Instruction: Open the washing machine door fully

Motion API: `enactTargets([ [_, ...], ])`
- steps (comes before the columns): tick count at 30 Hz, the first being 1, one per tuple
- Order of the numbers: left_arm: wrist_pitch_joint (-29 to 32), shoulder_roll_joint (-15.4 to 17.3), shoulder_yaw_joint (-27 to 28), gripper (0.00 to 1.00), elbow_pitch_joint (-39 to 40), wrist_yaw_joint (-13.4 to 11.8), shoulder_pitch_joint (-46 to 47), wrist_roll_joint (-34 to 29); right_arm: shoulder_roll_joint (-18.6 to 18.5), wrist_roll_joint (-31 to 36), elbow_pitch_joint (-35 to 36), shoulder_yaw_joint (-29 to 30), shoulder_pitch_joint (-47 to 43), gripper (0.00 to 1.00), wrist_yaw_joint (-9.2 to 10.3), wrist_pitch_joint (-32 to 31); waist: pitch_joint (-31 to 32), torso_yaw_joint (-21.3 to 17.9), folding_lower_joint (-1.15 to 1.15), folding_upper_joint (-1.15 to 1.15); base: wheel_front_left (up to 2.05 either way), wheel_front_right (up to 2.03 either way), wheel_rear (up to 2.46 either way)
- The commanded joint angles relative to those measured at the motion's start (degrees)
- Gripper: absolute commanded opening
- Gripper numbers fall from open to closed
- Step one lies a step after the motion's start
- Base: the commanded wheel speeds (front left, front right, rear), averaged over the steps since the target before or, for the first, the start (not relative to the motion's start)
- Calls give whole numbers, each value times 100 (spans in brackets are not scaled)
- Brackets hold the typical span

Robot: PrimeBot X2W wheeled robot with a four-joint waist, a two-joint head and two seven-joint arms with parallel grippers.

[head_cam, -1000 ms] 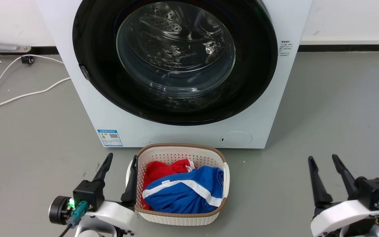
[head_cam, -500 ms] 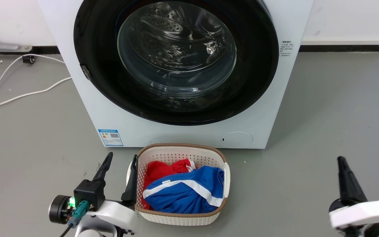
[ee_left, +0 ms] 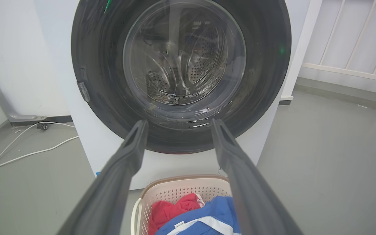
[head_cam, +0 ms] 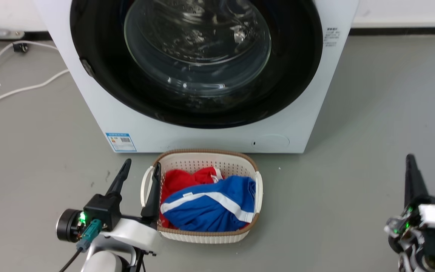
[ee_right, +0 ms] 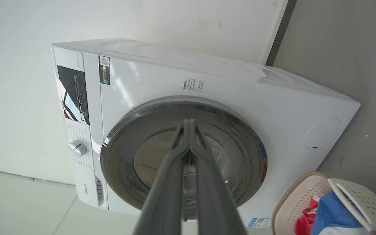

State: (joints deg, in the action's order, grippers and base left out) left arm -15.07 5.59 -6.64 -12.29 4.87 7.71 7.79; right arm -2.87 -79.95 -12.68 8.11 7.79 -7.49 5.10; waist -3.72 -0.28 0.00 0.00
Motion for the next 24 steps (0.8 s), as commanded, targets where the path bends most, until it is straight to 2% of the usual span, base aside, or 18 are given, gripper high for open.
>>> enactTargets([
  [1,-15,15,5,100,36,16,97,-22,-2,-247,-35,62,160,0,-1,-24,-133,-21,0,0,0,0,0],
  [6,-15,13,36,100,172,33,261,-26,-71,-1135,-283,356,771,0,-1,-348,-471,-42,0,0,0,0,0],
  [13,-15,19,79,100,299,61,553,-24,-591,-1415,-1070,389,1883,0,-1,-737,-953,-34,0,0,0,0,0],
  [14,-15,23,71,100,349,91,706,-47,-816,-1447,-1512,272,2481,0,-1,-940,-1153,0,0,0,0,0,0],
  [15,-15,27,72,100,367,96,748,-55,-892,-1456,-1652,237,2678,0,-1,-1003,-1222,13,0,0,0,0,0],
  [24,-15,38,54,100,508,148,1148,-86,-1397,-1450,-2978,-330,4530,0,-1,-1807,-1785,135,0,0,0,0,0],
])
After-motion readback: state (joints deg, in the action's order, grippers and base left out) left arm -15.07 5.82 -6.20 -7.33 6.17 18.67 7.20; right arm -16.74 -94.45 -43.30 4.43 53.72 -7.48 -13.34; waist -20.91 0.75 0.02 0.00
